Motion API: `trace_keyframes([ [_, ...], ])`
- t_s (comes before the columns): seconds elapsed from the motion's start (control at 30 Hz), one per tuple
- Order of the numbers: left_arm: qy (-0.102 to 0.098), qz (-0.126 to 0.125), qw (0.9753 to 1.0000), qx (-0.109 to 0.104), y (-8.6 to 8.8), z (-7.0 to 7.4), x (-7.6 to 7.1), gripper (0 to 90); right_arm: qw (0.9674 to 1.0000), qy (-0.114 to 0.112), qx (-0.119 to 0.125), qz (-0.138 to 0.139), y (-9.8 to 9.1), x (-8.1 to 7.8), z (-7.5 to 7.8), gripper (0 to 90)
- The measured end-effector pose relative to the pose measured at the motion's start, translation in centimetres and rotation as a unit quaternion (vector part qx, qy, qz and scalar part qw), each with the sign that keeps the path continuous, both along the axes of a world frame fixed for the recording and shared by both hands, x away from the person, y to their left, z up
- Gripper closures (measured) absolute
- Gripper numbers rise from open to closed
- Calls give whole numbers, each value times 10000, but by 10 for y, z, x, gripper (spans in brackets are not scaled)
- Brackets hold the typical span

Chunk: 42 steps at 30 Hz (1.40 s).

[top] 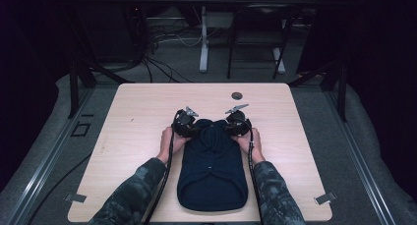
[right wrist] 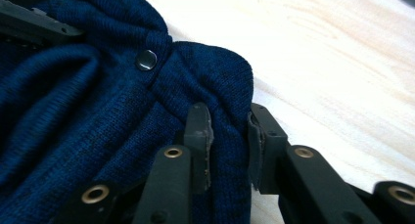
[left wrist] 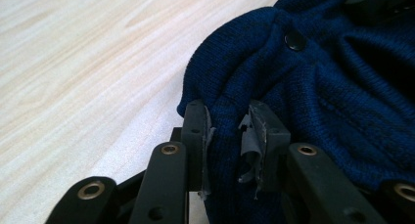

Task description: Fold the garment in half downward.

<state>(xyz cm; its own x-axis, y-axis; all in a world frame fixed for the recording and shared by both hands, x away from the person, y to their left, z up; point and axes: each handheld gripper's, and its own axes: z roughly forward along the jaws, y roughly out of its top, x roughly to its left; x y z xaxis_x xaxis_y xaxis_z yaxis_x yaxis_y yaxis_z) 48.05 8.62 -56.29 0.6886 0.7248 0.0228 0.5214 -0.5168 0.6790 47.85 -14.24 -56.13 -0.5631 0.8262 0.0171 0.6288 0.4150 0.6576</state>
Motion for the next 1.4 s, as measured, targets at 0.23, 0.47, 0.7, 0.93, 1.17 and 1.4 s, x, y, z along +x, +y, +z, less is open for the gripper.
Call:
trace_keyframes([
  [0.23,-100,-82,9997,-203,5,13,-6,732,9995,-261,-62,175,0,-11,17,758],
  [0.47,-237,-199,9990,-332,10,28,-13,731,9985,-470,-20,291,-2,-20,33,759],
  [0.7,-325,-276,9982,-430,16,39,-18,731,9965,-721,-38,422,-1,-29,46,759],
  [0.93,-544,-345,9967,-496,20,58,-26,731,9938,-993,-46,496,-2,-39,64,760],
  [1.17,-786,-427,9945,-546,23,73,-33,739,9900,-1281,-48,589,-2,-49,80,761],
  [1.4,-982,-446,9922,-619,24,90,-35,740,9853,-1590,-44,617,-4,-55,96,762],
])
